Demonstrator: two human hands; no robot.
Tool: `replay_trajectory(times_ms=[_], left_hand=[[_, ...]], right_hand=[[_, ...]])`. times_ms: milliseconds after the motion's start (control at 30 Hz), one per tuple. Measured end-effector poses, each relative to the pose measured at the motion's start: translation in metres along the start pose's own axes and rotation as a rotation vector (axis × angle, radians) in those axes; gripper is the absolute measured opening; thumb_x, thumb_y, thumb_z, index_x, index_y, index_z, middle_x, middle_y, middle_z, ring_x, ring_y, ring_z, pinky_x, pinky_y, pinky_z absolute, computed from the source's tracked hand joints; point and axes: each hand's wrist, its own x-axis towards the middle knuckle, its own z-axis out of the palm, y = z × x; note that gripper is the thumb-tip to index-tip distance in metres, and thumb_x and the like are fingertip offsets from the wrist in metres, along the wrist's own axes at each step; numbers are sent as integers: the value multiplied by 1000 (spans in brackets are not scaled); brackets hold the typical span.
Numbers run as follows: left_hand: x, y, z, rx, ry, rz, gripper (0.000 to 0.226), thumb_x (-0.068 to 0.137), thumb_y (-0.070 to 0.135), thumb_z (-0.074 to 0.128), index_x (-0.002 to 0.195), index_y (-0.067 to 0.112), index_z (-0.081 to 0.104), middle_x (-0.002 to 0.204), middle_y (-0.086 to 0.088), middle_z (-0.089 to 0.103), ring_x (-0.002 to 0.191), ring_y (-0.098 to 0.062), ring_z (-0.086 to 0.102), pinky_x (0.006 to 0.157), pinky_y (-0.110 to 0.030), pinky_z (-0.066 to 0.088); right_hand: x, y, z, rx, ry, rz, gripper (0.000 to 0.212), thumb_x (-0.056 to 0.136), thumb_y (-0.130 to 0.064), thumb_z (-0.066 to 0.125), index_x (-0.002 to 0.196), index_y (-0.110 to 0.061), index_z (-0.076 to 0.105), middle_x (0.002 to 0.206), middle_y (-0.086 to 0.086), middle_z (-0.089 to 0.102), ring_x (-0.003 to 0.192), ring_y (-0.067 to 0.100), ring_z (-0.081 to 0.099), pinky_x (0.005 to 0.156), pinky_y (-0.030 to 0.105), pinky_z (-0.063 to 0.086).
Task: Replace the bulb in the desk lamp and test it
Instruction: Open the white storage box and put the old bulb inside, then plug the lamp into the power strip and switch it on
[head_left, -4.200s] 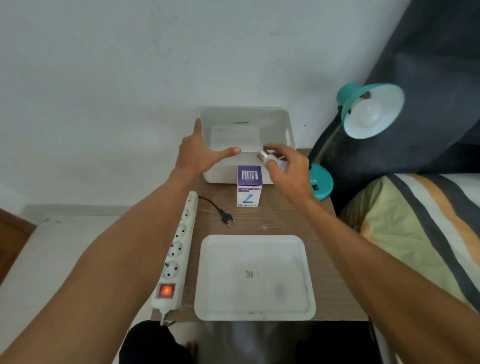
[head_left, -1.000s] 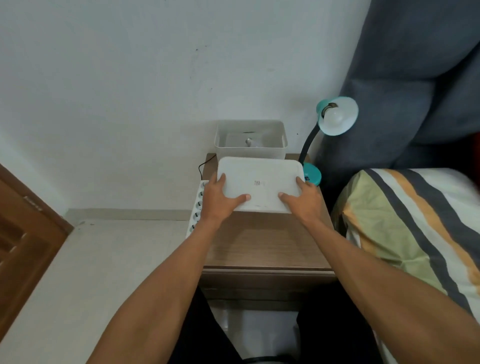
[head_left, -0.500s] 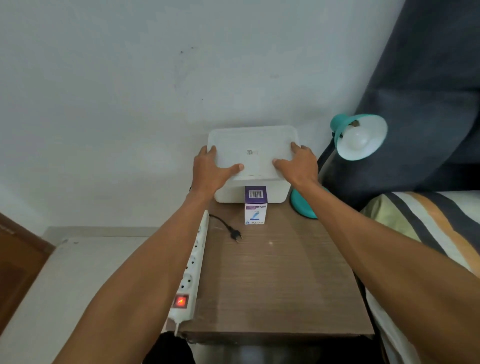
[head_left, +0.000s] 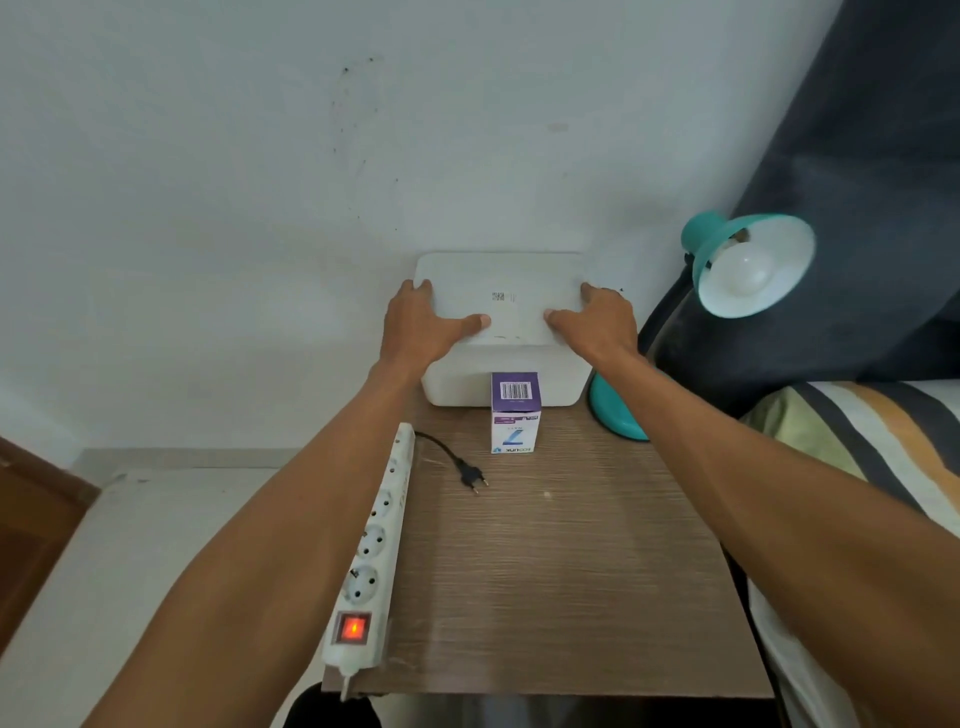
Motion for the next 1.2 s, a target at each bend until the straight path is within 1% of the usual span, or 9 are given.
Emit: replay_trajectory(times_ms=[300, 467, 567, 633, 800, 900, 1000, 1100, 1200], left_hand=[[2, -2, -4, 9, -93, -19, 91, 73, 66, 81, 135, 5, 53, 134, -12, 53, 130, -31, 49, 104, -40, 44], [-14, -3, -21, -57, -133, -24, 102, 85, 65, 71, 159, 10, 29, 160, -8, 37, 148, -27, 35, 119, -40, 33], [-47, -12, -32, -190, -109, 22, 79, 94, 51, 68, 155, 13, 37, 154, -5, 46, 137, -16, 44, 107, -25, 33], [-72, -26, -36, -226, -106, 64, 75, 95, 50, 67, 156, 18, 37, 154, -1, 46, 136, -11, 44, 112, -26, 33], [-134, -78, -39, -156, -147, 73, 86, 90, 55, 71, 159, 25, 29, 162, 4, 37, 146, -9, 34, 118, -30, 30], [-173, -112, -37, -140, -198, 22, 103, 83, 67, 70, 163, 26, 19, 168, 6, 26, 153, -11, 24, 125, -40, 26], [-209, -132, -34, -173, -254, -11, 103, 84, 58, 75, 162, 24, 17, 160, 14, 28, 143, 4, 23, 115, -24, 23], [-235, -147, -26, -241, -333, -26, 95, 81, 50, 83, 151, 47, 17, 145, 28, 40, 126, 24, 39, 107, -13, 37], [-246, -158, -15, -364, -376, -92, 116, 73, 51, 89, 159, 45, 12, 141, 24, 52, 119, 16, 53, 91, -7, 45]], right_hand=[[2, 1, 3, -112, -46, 5, 79, 89, -55, 59, 150, -9, 37, 146, 16, 46, 134, 34, 43, 106, 45, 42], [-16, -17, 1, -168, 74, -108, 69, 93, -46, 59, 150, -13, 38, 159, 15, 25, 149, 32, 15, 116, 46, 28], [-37, -36, 5, -97, 160, -267, 53, 94, -34, 61, 141, -13, 51, 145, 12, 44, 136, 27, 36, 101, 41, 43], [-53, -50, 13, -93, 155, -348, 44, 94, -31, 60, 135, -15, 56, 134, 9, 53, 124, 25, 50, 92, 38, 48], [-99, -62, 52, -127, 0, -397, 36, 93, -32, 57, 125, -19, 65, 102, 3, 73, 100, 24, 66, 84, 39, 54], [-123, -50, 85, -195, -110, -364, 35, 90, -29, 60, 121, -15, 69, 105, 9, 74, 101, 27, 67, 84, 40, 56], [-139, -28, 114, -346, -232, -276, 31, 84, -26, 62, 110, -12, 70, 105, 11, 69, 96, 31, 66, 75, 39, 56], [-150, -9, 134, -468, -310, -212, 30, 87, -34, 62, 105, -11, 65, 108, 12, 64, 97, 32, 63, 73, 37, 51], [-155, -2, 148, -526, -325, -184, 36, 92, -40, 59, 112, -10, 63, 111, 13, 64, 101, 31, 63, 80, 40, 54]])
